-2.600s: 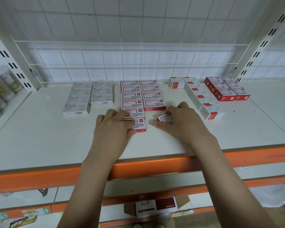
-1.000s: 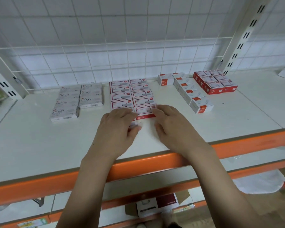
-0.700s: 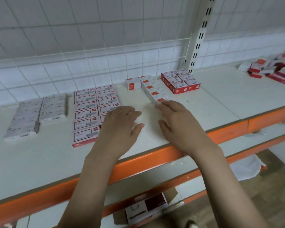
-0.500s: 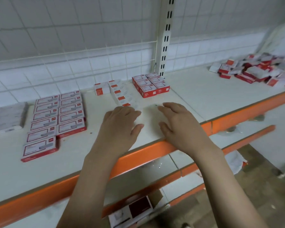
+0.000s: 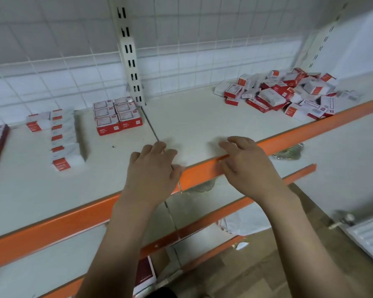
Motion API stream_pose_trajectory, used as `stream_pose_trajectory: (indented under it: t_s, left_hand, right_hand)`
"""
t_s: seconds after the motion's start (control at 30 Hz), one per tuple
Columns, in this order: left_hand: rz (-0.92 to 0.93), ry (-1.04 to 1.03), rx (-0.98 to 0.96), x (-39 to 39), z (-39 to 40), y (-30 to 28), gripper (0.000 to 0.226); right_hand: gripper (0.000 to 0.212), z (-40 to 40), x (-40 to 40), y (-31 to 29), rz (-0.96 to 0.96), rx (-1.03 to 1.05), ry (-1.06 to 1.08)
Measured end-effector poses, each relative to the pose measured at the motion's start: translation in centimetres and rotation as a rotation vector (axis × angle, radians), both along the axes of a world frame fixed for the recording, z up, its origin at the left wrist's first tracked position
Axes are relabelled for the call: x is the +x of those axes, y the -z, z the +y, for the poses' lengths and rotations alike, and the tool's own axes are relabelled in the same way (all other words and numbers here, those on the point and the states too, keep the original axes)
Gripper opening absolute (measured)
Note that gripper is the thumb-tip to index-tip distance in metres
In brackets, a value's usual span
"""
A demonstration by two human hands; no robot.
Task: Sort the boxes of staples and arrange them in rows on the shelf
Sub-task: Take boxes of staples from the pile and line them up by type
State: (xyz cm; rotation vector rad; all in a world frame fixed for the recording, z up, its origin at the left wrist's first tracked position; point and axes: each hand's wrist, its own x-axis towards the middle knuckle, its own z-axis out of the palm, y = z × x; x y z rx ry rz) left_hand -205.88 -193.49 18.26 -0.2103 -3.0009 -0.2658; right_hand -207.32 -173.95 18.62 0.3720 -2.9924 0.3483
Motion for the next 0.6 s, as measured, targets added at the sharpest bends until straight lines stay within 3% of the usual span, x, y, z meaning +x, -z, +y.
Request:
stream_pose_trajectory:
  t_s: [0.6]
  left_hand:
    - [0.007,0.198,-0.011,-11.2,5.4,-2.2,0.048]
  right_hand:
    - [0.049,6.0,-6.2,-0.1,-0.046,0.041,0.185]
